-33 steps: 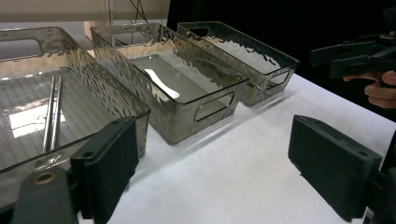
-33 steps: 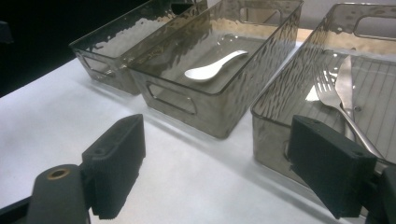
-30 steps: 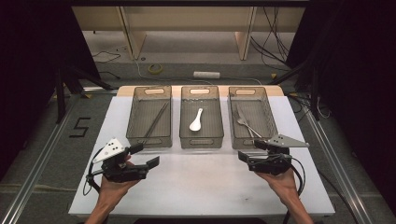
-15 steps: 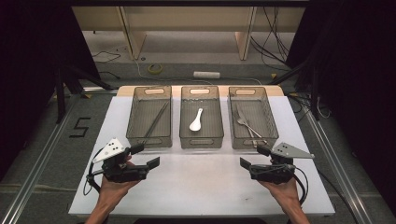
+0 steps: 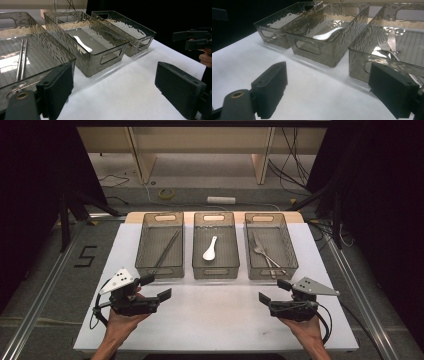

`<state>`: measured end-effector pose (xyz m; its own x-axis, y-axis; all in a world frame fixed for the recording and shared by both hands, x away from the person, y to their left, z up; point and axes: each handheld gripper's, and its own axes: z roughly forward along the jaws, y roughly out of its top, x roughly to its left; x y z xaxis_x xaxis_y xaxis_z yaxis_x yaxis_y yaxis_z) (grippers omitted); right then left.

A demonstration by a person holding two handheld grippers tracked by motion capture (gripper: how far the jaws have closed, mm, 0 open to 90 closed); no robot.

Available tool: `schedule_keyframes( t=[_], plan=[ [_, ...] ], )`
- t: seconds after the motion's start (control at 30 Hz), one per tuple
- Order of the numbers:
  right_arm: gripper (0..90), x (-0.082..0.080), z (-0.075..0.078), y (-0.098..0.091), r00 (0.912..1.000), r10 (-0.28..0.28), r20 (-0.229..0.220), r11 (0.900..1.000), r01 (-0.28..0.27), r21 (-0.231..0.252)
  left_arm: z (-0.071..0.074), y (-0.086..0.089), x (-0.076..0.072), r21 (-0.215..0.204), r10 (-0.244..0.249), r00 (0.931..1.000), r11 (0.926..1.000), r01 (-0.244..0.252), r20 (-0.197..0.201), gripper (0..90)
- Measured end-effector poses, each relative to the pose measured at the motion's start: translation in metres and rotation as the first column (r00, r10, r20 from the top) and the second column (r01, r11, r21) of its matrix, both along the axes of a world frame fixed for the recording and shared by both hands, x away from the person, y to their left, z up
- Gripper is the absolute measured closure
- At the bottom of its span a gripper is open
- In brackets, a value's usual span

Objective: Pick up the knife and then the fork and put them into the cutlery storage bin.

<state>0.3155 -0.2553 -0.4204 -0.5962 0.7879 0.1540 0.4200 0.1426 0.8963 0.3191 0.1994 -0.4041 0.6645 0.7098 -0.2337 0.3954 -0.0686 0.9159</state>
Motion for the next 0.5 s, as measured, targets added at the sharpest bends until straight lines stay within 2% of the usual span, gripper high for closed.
schedule_keyframes(
  t=[0.5],
  plan=[
    [16.6,-0.0055,-0.003,-0.0029,0.9999,-0.012,0.003,0.9999,0.012,-0.003,-0.0001,0.0,-0.0003,0.002,0.002,1.0,1.0,-0.002,0.0,13.2]
  ],
)
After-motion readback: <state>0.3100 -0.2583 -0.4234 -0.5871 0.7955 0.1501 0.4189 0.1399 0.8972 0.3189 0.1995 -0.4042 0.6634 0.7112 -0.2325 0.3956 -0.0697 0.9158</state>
